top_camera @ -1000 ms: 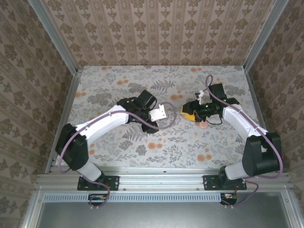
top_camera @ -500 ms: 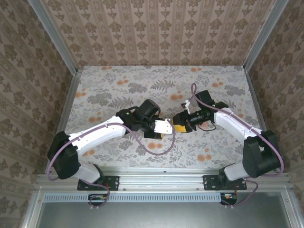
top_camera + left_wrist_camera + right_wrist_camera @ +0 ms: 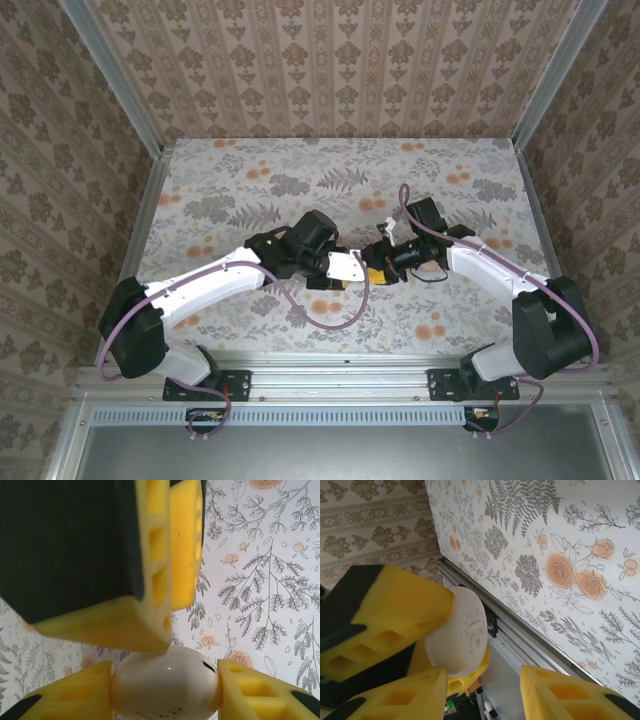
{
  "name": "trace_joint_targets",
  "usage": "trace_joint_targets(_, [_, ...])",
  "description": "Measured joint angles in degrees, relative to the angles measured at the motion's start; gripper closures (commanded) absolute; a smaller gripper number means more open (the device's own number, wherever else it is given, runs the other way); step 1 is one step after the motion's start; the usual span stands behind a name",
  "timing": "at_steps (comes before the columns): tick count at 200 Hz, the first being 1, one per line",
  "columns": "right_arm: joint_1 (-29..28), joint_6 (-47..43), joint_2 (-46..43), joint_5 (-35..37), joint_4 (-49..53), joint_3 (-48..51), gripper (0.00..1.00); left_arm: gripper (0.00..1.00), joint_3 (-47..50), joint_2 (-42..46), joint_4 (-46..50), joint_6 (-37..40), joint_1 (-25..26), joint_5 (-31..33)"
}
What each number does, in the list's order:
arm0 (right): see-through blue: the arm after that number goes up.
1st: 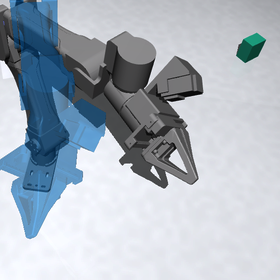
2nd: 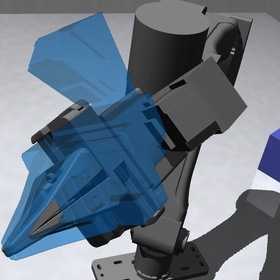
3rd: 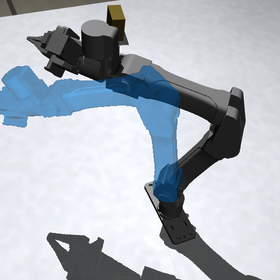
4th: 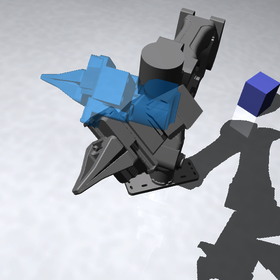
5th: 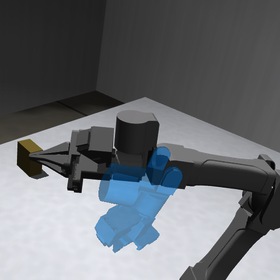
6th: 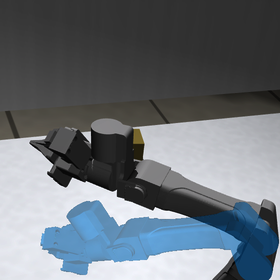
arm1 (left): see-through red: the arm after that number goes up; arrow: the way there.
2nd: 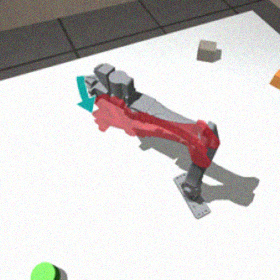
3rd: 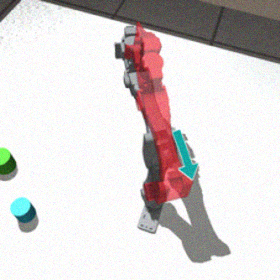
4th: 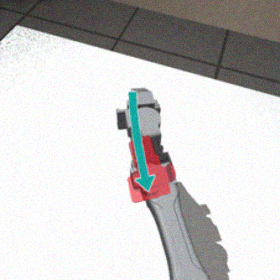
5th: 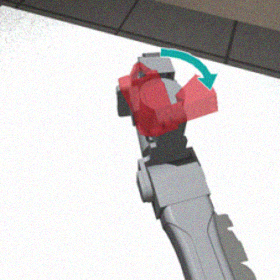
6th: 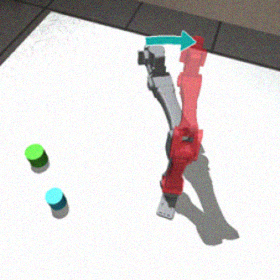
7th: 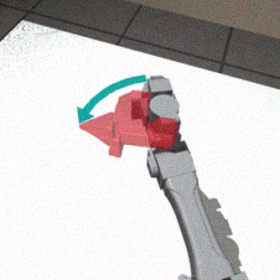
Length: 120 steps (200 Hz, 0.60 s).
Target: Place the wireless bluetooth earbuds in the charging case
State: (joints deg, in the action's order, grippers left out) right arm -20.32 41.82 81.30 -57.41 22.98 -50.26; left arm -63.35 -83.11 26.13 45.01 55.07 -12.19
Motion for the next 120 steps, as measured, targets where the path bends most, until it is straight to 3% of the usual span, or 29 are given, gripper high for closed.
trace_joint_targets(120, [-1.09,3.21,-1.88,-1.99,-5.33,1.14,0.6,0.72,0.11,0.15,-0.94,-0.39,0.04,0.17])
